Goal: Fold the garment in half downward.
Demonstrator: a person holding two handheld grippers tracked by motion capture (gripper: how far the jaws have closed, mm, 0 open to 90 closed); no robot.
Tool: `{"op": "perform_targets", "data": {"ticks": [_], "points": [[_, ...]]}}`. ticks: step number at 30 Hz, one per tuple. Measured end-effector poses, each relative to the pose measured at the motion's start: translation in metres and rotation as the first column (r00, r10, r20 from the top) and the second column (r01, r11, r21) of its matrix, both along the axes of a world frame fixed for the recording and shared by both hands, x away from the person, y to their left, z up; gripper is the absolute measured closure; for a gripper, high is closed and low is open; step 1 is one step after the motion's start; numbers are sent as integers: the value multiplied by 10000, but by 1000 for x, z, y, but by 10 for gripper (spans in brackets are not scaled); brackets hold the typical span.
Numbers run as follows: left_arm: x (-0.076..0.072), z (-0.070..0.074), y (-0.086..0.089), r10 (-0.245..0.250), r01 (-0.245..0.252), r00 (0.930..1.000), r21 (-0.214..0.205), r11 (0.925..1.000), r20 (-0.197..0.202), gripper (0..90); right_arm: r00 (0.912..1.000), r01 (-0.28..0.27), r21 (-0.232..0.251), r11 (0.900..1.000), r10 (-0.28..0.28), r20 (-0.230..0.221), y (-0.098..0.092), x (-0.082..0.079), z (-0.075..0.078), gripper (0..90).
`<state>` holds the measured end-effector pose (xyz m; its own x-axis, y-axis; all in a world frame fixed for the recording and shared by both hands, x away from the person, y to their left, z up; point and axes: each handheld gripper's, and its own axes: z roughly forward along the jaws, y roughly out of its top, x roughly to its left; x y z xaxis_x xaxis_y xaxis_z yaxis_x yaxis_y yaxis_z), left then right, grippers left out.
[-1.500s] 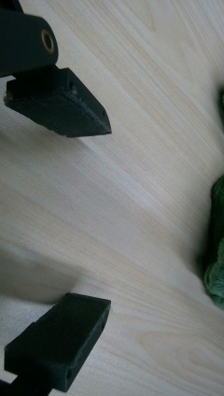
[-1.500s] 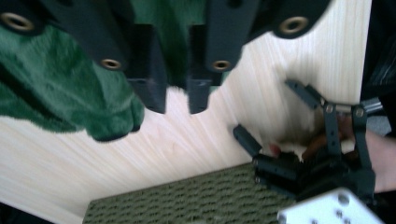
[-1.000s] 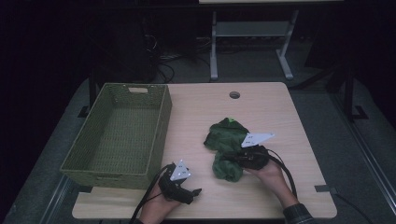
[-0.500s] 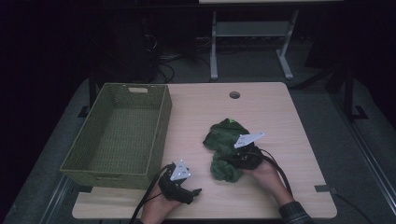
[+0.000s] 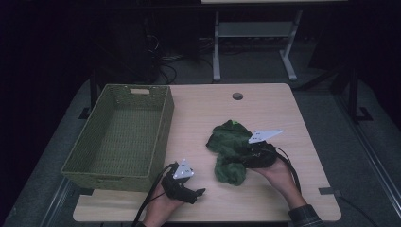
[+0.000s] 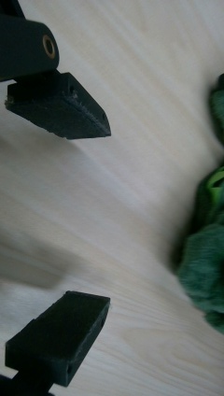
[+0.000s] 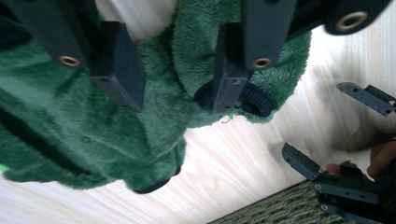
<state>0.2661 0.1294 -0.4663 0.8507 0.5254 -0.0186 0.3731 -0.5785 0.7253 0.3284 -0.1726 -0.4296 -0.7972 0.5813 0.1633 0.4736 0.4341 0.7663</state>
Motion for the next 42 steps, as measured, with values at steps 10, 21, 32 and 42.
{"op": "perform_targets", "data": {"ticks": [10,21,32,42], "points": [[24,28,-10,-85,83,9996,-89,9999,-255,147,9993,340,-127,9993,-339,137,-10,1,11,461],[50,49,-27,-377,377,9993,-286,9989,-17,275,9934,846,-112,9964,-834,783,-24,7,18,483],[87,64,-42,-265,282,9985,-357,9990,489,446,9915,1161,-494,9920,-1128,641,-33,27,29,502],[130,66,-54,73,-47,9985,-481,9988,540,588,9861,1611,-411,9861,-1591,483,-38,59,31,515]]}}
